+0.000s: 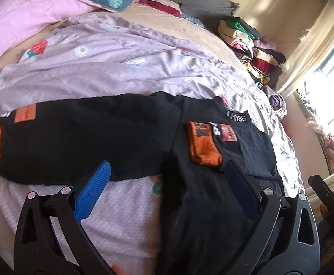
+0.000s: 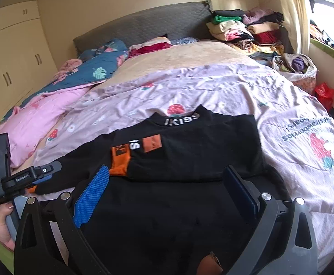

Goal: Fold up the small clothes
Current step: 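Withdraw the right gripper and move the left gripper to the other orange cuff, then grasp the other orange cuff with the left gripper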

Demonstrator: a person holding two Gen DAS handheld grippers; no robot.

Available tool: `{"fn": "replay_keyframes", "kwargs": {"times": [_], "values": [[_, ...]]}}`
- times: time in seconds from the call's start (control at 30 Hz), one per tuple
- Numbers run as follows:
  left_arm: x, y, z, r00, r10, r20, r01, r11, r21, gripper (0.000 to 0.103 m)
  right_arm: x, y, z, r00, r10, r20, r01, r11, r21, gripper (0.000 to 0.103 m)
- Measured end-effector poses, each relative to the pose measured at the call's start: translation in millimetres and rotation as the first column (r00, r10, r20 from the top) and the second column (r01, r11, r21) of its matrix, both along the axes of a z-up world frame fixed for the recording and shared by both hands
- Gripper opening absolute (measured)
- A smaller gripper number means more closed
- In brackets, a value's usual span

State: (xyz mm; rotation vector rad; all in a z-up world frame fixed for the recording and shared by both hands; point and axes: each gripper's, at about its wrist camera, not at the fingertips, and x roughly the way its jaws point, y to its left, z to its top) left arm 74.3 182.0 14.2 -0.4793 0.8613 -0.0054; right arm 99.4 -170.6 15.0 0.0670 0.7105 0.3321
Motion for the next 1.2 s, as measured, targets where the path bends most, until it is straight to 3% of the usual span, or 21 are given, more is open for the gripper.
{"fn": "replay_keyframes", "kwargs": {"times": [0.73, 0.93, 1.2], "values": [[-42, 63, -25, 0.987, 0.155, -0.047, -0.157, 0.987, -0.032, 0.093, -6, 94, 2, 0.973, 0.229, 0.018, -0.227, 0.971, -0.077, 0.099], [-59, 93, -43, 0.967, 0.243, -0.078, -0.250, 0.964, -0.087, 0.093, -4, 121, -16, 0.960, 0.280, -0.020, -0.281, 0.955, -0.092, 0.099], [-87, 136, -60, 0.922, 0.378, -0.081, -0.386, 0.906, -0.173, 0.093, -10, 160, -38, 0.931, 0.361, -0.054, -0.364, 0.922, -0.134, 0.099]]}}
